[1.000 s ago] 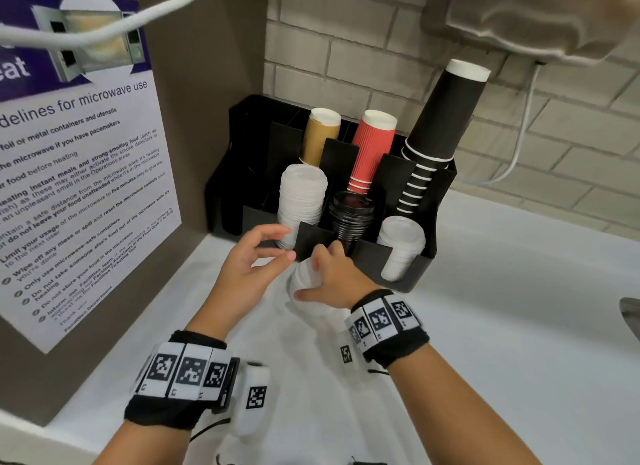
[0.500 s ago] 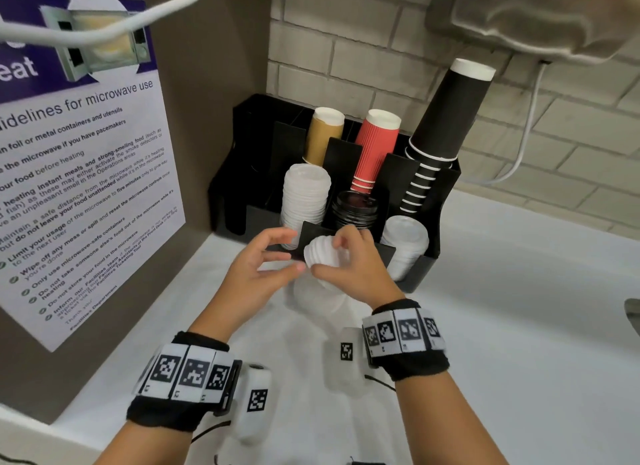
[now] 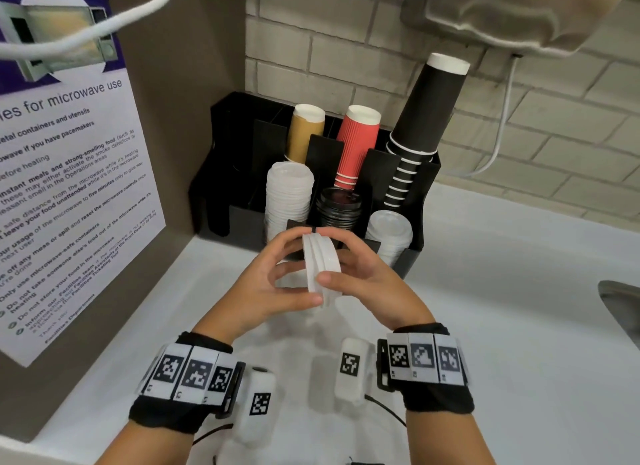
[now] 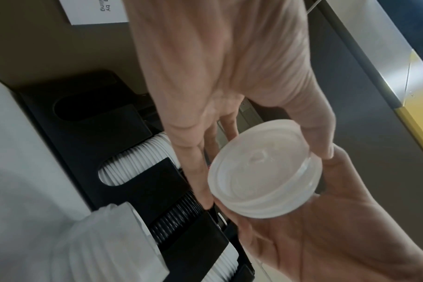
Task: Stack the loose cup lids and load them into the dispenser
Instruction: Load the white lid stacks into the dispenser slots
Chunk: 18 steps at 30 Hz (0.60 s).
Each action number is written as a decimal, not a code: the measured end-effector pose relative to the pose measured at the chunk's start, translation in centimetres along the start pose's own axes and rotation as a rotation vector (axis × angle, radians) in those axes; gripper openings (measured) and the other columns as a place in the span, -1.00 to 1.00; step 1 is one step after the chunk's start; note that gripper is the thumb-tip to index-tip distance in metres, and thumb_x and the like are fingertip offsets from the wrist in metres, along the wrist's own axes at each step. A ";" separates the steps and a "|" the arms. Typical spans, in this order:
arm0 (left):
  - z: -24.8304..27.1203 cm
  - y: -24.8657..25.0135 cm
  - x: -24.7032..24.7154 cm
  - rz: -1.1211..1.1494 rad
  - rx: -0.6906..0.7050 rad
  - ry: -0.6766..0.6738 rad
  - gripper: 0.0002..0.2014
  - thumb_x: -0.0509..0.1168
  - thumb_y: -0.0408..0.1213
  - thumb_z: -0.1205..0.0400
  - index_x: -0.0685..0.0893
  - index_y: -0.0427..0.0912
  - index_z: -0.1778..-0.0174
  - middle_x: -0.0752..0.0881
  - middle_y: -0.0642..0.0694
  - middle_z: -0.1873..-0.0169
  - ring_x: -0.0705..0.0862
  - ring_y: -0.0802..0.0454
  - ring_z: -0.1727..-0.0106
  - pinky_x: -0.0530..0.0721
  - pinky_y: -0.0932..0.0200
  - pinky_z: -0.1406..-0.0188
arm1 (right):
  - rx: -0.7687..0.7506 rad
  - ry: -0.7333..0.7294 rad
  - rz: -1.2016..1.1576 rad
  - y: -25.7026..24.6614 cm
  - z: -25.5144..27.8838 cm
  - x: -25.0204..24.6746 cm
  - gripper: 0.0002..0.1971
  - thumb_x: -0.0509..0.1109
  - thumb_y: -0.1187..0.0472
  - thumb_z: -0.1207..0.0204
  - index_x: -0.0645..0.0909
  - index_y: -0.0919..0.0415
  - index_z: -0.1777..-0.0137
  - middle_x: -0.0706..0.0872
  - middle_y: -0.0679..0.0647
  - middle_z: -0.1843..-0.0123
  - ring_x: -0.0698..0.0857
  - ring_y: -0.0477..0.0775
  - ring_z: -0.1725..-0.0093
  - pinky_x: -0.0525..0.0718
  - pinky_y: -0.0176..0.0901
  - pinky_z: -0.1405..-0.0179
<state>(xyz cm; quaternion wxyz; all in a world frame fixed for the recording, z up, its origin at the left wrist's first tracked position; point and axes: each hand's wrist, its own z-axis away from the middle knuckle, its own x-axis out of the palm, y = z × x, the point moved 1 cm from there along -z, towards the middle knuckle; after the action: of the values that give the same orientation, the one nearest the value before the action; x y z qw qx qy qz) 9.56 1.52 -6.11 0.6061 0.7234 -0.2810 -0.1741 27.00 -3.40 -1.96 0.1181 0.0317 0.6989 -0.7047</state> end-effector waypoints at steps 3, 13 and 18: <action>-0.1 0.0 0.2 0.002 0.010 0.011 -0.13 0.65 -0.19 -0.25 0.47 0.26 -0.49 0.58 0.14 -0.37 0.62 0.06 -0.39 0.74 0.07 -0.06 | -0.023 0.013 0.039 -0.3 0.2 -0.3 -0.35 0.63 0.02 -0.26 0.52 -0.22 -0.37 0.70 -0.01 -0.28 0.68 0.03 -0.29 0.63 0.18 -0.36; -0.1 0.1 0.2 -0.004 -0.002 0.024 -0.11 0.67 -0.15 -0.19 0.48 0.32 -0.45 0.61 0.22 -0.31 0.62 0.10 -0.37 0.73 0.10 -0.06 | -0.064 0.047 0.083 -0.5 0.3 -0.1 -0.39 0.66 0.18 -0.30 0.54 -0.14 -0.34 0.71 -0.09 -0.26 0.68 -0.06 -0.28 0.65 -0.03 -0.31; -0.1 0.0 0.3 -0.019 -0.014 0.035 -0.07 0.68 -0.14 -0.18 0.45 0.29 -0.48 0.61 0.18 -0.32 0.62 0.09 -0.38 0.74 0.06 -0.12 | -0.068 0.074 0.092 -0.5 0.4 0.1 -0.38 0.68 0.15 -0.27 0.53 -0.19 -0.31 0.72 -0.14 -0.20 0.70 -0.12 -0.21 0.69 -0.15 -0.21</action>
<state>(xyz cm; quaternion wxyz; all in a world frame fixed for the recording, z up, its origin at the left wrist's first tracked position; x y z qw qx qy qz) 9.82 1.39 -6.07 0.6143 0.7247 -0.2623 -0.1692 26.88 -3.76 -1.51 0.1254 0.0859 0.7241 -0.6728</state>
